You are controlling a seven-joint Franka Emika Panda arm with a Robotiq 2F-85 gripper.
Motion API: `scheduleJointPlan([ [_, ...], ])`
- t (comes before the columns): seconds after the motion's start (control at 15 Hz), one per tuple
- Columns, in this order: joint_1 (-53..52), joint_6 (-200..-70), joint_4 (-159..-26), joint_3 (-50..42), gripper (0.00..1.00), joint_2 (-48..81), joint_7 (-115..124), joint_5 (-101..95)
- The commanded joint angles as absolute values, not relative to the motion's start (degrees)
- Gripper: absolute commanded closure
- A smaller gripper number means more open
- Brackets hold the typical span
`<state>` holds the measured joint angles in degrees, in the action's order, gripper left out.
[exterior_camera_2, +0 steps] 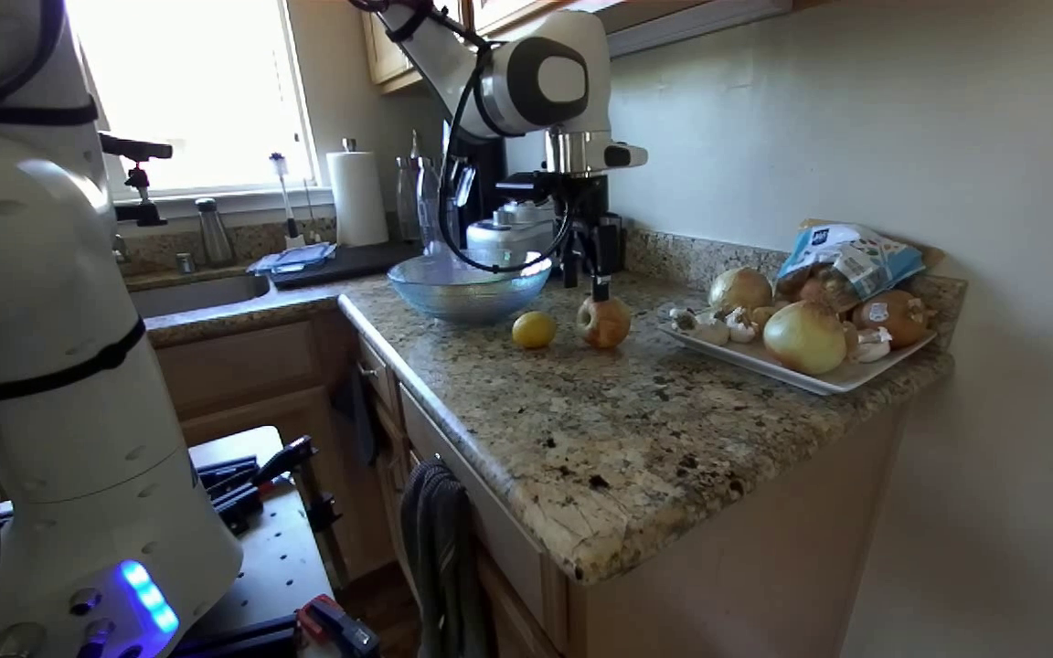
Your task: Put the lemons and the apple in the glass bowl
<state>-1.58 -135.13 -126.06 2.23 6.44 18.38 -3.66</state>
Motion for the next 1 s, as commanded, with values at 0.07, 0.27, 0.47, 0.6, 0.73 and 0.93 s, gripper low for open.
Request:
scheduleJointPlan([
  [0.07, -1.9, -138.3, -124.3, 1.6, 0.0, 9.2, 19.0, 0.2],
  [0.27, -2.1, -139.9, -123.0, 1.5, 0.0, 11.4, 18.5, 1.1],
  [0.47, -2.4, -141.0, -122.3, 1.2, 0.0, 12.8, 18.4, 0.2],
  [0.6, -2.5, -141.8, -121.9, 1.2, 0.0, 13.5, 18.1, 0.1],
  [0.73, -2.7, -142.1, -121.6, 1.1, 0.0, 13.9, 18.1, -0.4],
  [0.93, -2.8, -142.1, -121.7, 0.8, 0.0, 14.0, 18.2, -1.7],
])
